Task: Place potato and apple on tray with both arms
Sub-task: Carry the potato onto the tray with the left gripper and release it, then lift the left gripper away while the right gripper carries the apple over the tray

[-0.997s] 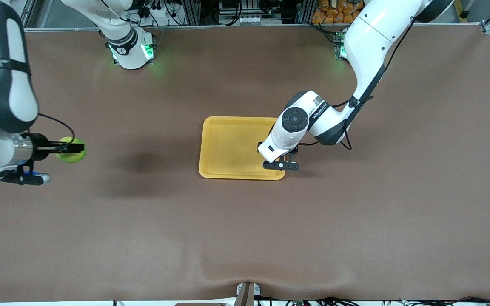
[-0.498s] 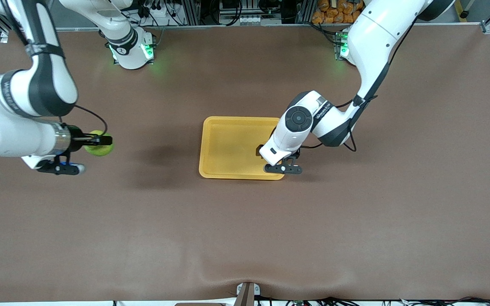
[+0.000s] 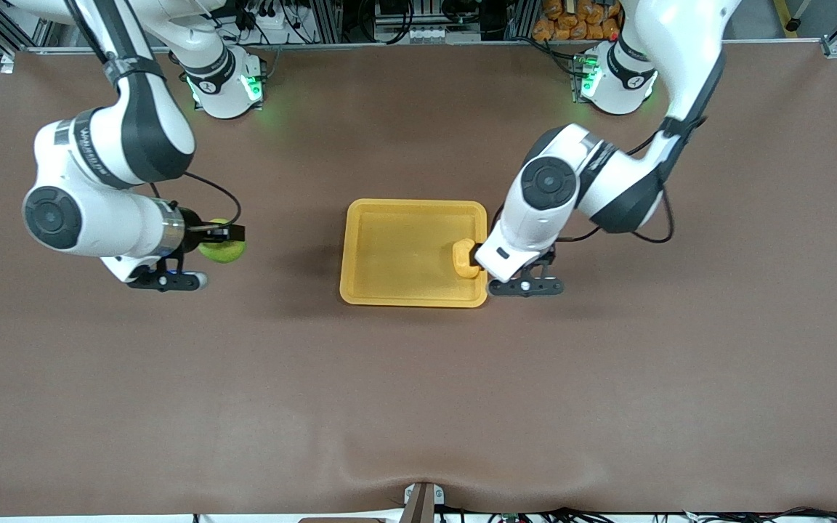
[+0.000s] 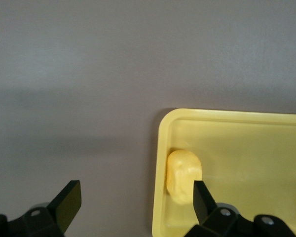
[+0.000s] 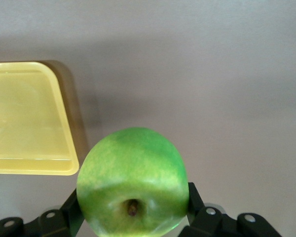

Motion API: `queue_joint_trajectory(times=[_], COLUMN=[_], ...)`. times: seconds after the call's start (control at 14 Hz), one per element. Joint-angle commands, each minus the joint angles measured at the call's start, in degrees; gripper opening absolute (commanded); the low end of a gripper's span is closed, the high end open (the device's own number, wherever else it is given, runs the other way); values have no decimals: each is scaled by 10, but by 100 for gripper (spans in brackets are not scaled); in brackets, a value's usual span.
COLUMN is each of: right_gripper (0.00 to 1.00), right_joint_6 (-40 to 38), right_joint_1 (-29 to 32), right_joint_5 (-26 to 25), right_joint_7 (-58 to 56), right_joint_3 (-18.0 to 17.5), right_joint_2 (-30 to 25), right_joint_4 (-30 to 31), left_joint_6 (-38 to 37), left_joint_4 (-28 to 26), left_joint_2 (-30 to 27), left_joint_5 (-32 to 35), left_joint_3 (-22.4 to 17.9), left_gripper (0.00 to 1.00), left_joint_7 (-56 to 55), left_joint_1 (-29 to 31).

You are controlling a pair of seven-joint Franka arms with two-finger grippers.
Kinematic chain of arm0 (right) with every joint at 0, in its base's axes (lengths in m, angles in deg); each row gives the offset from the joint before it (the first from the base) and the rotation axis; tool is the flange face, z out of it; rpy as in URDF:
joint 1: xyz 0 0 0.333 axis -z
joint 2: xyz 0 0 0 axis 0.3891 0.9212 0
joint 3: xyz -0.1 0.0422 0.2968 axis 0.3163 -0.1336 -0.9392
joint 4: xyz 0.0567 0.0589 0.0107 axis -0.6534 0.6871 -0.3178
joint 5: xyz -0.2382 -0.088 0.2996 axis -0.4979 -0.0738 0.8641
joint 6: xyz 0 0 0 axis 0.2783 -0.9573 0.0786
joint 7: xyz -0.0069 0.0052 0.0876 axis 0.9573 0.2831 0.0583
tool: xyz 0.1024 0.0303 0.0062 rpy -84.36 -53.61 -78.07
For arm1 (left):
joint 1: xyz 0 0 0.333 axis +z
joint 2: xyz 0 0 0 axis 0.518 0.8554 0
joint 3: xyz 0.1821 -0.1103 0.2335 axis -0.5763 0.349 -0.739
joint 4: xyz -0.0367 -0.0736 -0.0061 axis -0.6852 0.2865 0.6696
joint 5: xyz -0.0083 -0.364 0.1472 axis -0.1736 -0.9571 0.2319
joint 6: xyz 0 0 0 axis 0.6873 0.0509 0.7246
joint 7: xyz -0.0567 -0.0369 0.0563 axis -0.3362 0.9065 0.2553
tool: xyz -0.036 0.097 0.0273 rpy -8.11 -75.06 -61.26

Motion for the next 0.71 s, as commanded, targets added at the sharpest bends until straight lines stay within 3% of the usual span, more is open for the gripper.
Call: queue_joint_trajectory(times=[0.0,0.64], right_gripper=[0,0], right_joint_6=[23,145], right_joint_1=[-33,-156], right_joint_5=[16,28], right_joint_7=[28,156], right_joint_3=[5,5], right_joint_2=[-5,67], right_joint_4=[12,10], left_joint_6=[-46,-99], left_joint_4=[7,12], left_joint_2=[-41,-146], left_joint_5=[4,-6], left_joint_3=[4,0], left_gripper=[100,100], left_joint_7=[3,3], left_joint_1=[27,106])
